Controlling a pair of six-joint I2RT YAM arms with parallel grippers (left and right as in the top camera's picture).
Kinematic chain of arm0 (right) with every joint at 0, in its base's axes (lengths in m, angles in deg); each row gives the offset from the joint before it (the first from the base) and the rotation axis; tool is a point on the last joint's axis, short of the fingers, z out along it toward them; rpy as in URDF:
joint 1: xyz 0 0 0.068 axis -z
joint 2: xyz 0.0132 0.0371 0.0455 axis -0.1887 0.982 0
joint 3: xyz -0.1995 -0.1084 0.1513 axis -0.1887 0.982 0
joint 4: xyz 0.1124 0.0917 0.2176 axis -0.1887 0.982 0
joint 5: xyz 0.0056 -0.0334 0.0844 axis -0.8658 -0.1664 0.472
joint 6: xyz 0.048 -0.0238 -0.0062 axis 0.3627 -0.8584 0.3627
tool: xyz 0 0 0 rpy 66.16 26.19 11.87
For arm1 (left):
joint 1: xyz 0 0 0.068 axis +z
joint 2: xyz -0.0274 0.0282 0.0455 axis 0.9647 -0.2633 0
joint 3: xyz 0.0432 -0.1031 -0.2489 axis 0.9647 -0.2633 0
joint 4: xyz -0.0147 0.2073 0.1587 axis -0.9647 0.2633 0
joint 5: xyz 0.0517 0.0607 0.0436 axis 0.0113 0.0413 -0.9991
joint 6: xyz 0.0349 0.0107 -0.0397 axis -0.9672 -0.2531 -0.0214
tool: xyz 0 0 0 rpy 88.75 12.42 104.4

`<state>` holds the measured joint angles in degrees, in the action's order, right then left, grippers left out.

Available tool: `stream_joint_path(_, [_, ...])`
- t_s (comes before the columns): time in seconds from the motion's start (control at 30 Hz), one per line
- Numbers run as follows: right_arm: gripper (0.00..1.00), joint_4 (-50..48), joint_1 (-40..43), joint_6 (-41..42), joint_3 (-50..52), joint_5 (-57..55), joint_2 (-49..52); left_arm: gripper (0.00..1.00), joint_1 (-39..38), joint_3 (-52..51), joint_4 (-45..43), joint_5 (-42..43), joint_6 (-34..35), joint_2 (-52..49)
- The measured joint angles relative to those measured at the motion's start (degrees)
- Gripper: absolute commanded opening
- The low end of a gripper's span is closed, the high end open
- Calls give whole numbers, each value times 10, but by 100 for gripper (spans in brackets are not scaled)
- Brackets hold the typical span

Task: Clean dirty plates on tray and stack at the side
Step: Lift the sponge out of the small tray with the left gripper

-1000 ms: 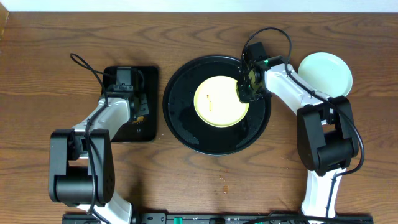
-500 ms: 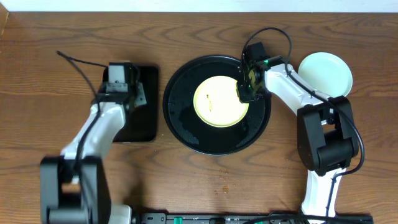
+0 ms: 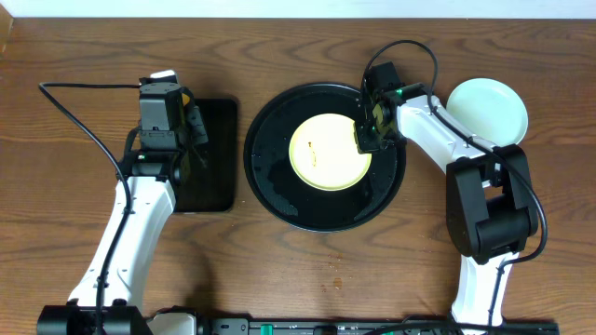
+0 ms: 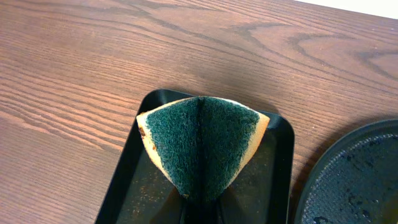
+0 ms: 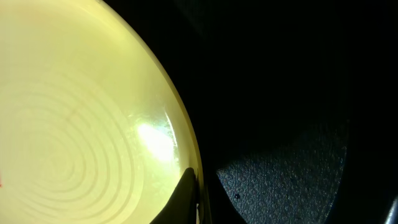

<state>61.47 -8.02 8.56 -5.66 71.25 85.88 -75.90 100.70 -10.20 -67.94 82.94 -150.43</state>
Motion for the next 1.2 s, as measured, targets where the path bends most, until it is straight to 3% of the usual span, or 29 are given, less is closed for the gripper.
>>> stream_joint_path(0.8, [8, 1, 0, -1, 0, 0, 0, 7, 0, 0, -20, -6, 0, -21])
stream_joint_path(0.93, [8, 1, 0, -1, 0, 0, 0, 8, 0, 0, 13, 3, 13, -23])
stream_joint_path(1.2, [9, 1, 0, -1, 0, 0, 0, 8, 0, -1, 17, 44, 20, -121])
